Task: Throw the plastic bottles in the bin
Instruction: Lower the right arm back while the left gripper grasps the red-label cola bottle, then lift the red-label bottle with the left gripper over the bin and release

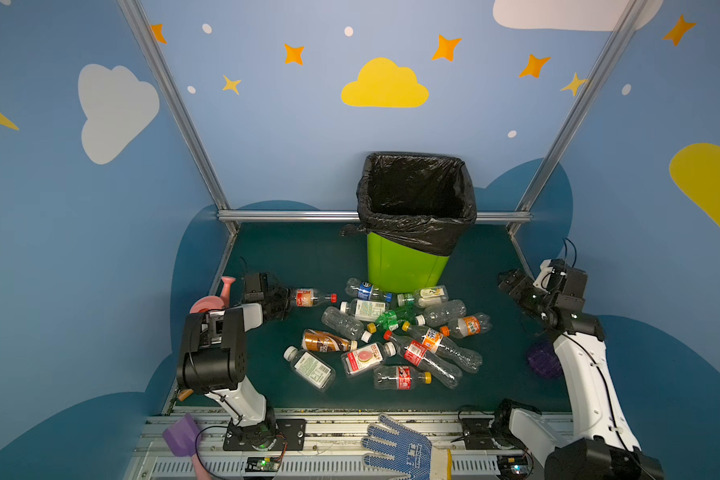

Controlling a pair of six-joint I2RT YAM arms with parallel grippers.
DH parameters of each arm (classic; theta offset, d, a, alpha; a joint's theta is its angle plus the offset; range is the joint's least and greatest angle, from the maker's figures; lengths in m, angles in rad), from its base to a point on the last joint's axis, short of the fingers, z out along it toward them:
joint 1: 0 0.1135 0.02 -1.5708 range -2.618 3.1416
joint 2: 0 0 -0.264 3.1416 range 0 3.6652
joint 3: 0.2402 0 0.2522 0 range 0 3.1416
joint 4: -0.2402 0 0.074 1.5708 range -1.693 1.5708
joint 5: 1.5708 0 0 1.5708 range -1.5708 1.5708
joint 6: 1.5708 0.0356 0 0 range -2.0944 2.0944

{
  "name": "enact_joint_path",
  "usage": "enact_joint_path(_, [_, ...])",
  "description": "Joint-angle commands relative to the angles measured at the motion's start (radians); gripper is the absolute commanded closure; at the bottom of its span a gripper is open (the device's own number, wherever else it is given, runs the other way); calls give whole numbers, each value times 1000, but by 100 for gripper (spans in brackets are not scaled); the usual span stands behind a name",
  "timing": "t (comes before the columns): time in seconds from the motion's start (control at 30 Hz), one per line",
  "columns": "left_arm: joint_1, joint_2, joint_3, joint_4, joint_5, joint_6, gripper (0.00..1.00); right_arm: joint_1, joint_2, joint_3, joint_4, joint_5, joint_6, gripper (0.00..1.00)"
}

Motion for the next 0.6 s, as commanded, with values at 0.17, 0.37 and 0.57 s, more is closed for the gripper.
enact_joint_path(0.17, [57, -122, 94, 4, 37, -44, 47, -36, -29, -8, -11, -35, -3, 7])
enact_joint_path(0.37, [184, -362, 327, -31, 52, -49, 48, -57, -36, 8, -17, -46, -15, 7])
enact_joint_path(0.57, [297, -505, 604, -60, -65, -34, 44, -97, -57, -16, -17, -61, -15, 7])
